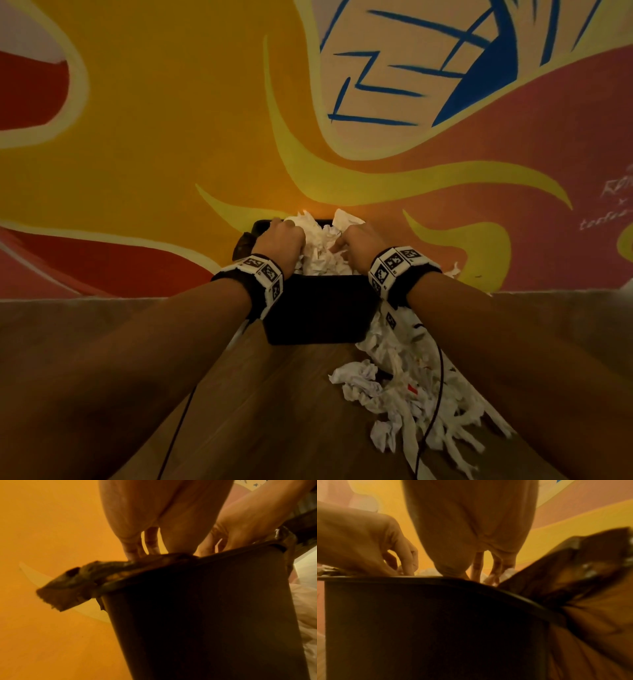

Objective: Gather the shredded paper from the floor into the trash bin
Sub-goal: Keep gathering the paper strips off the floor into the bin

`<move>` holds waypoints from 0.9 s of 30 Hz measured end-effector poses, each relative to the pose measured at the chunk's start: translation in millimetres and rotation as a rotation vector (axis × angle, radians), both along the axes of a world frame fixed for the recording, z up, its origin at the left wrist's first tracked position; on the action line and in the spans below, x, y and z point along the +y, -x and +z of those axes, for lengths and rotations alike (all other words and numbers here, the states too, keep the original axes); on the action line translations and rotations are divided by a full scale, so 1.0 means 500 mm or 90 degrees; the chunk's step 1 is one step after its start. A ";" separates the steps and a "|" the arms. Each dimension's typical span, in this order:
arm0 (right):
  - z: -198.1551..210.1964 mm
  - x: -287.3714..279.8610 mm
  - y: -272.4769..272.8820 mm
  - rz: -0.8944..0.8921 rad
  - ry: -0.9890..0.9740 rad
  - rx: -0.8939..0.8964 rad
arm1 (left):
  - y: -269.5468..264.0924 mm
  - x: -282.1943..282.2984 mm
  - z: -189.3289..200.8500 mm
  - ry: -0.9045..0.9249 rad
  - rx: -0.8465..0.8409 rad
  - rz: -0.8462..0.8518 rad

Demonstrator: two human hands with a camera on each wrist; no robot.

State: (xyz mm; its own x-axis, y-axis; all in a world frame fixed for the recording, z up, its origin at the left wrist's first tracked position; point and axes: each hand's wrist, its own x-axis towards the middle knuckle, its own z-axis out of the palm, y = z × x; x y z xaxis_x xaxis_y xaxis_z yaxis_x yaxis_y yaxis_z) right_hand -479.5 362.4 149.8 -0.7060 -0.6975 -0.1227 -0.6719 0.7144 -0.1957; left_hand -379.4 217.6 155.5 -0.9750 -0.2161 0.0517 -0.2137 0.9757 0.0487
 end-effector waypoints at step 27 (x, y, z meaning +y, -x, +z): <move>-0.038 -0.027 0.004 -0.105 -0.032 -0.242 | 0.015 0.026 0.014 -0.172 -0.407 -0.012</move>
